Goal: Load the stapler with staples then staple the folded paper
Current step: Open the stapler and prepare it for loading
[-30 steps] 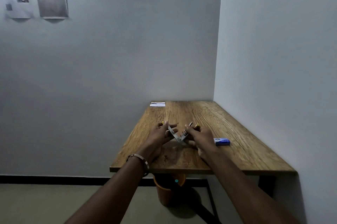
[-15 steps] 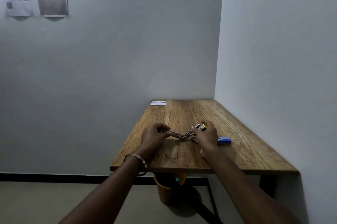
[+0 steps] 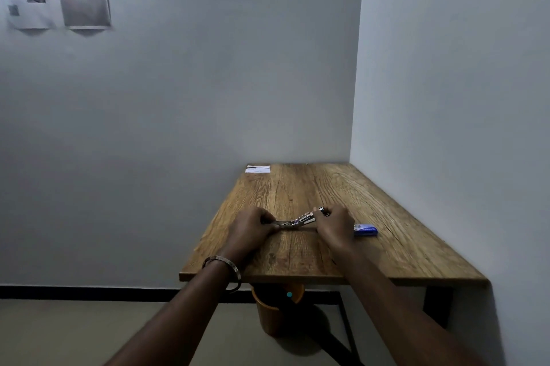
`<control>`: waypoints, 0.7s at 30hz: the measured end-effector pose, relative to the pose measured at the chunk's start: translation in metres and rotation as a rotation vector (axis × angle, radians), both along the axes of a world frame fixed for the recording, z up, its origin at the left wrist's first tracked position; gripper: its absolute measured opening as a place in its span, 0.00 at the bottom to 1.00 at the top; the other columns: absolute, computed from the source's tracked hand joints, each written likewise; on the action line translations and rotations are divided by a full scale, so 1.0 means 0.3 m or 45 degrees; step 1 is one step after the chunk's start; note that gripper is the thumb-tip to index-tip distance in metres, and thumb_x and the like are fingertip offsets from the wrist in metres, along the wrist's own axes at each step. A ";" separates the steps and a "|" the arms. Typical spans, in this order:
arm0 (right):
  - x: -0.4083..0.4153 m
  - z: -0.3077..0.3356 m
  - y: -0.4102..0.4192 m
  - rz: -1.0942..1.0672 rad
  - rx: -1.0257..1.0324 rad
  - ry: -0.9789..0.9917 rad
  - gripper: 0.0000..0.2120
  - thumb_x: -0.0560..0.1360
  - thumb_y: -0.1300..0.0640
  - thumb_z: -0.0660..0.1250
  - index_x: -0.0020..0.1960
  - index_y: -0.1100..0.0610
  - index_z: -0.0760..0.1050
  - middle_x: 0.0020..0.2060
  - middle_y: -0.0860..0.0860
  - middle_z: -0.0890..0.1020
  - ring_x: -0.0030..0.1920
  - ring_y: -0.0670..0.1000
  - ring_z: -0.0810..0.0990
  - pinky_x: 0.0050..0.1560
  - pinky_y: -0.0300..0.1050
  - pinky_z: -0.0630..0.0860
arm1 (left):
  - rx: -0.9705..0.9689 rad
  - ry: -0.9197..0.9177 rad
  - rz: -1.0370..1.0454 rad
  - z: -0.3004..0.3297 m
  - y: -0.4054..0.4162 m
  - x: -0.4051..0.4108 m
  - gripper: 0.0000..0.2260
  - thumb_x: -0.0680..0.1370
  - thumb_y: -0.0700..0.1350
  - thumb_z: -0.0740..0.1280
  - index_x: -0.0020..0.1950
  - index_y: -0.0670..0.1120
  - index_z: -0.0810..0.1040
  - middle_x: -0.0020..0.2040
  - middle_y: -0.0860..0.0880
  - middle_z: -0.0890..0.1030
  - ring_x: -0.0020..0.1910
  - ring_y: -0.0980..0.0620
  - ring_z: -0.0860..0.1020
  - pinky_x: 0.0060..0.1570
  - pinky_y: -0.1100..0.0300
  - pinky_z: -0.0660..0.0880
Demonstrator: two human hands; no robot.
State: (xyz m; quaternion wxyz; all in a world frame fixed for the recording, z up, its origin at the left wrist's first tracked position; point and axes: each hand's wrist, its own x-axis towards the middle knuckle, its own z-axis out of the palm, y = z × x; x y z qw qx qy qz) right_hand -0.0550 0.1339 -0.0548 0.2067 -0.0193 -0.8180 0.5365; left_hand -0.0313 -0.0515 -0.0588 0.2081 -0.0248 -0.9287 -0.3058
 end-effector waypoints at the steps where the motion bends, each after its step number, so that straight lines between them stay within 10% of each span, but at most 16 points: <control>1: -0.001 -0.002 -0.001 0.017 0.013 0.005 0.10 0.79 0.55 0.67 0.49 0.61 0.83 0.42 0.55 0.85 0.45 0.53 0.81 0.43 0.43 0.72 | -0.013 0.012 -0.010 -0.001 0.004 0.000 0.07 0.76 0.48 0.72 0.52 0.50 0.83 0.49 0.53 0.83 0.48 0.57 0.78 0.46 0.61 0.77; 9: 0.002 0.003 0.005 0.072 -0.092 -0.042 0.20 0.78 0.59 0.69 0.69 0.59 0.73 0.60 0.56 0.81 0.49 0.54 0.86 0.49 0.50 0.83 | -0.154 0.058 -0.081 -0.007 0.031 -0.010 0.09 0.74 0.52 0.73 0.53 0.53 0.83 0.51 0.55 0.83 0.50 0.57 0.78 0.52 0.54 0.78; 13: 0.003 0.000 0.002 0.090 -0.082 -0.057 0.11 0.77 0.57 0.70 0.58 0.61 0.80 0.43 0.52 0.84 0.36 0.49 0.85 0.41 0.45 0.84 | -0.164 0.110 -0.148 0.001 0.060 -0.014 0.09 0.76 0.50 0.72 0.55 0.53 0.83 0.53 0.55 0.83 0.52 0.57 0.78 0.55 0.53 0.77; 17: 0.005 -0.004 -0.005 0.115 0.040 -0.022 0.09 0.77 0.57 0.70 0.54 0.61 0.82 0.46 0.55 0.85 0.46 0.54 0.85 0.53 0.55 0.82 | -0.154 0.154 -0.207 0.003 0.087 -0.021 0.09 0.77 0.45 0.71 0.56 0.51 0.83 0.52 0.53 0.84 0.49 0.57 0.79 0.52 0.55 0.79; 21: 0.000 -0.003 -0.003 0.081 0.091 0.022 0.08 0.76 0.58 0.72 0.54 0.59 0.83 0.48 0.53 0.86 0.45 0.50 0.83 0.44 0.42 0.78 | -0.180 0.172 -0.221 0.004 0.082 -0.032 0.10 0.77 0.45 0.71 0.57 0.49 0.83 0.51 0.51 0.84 0.49 0.55 0.79 0.52 0.53 0.79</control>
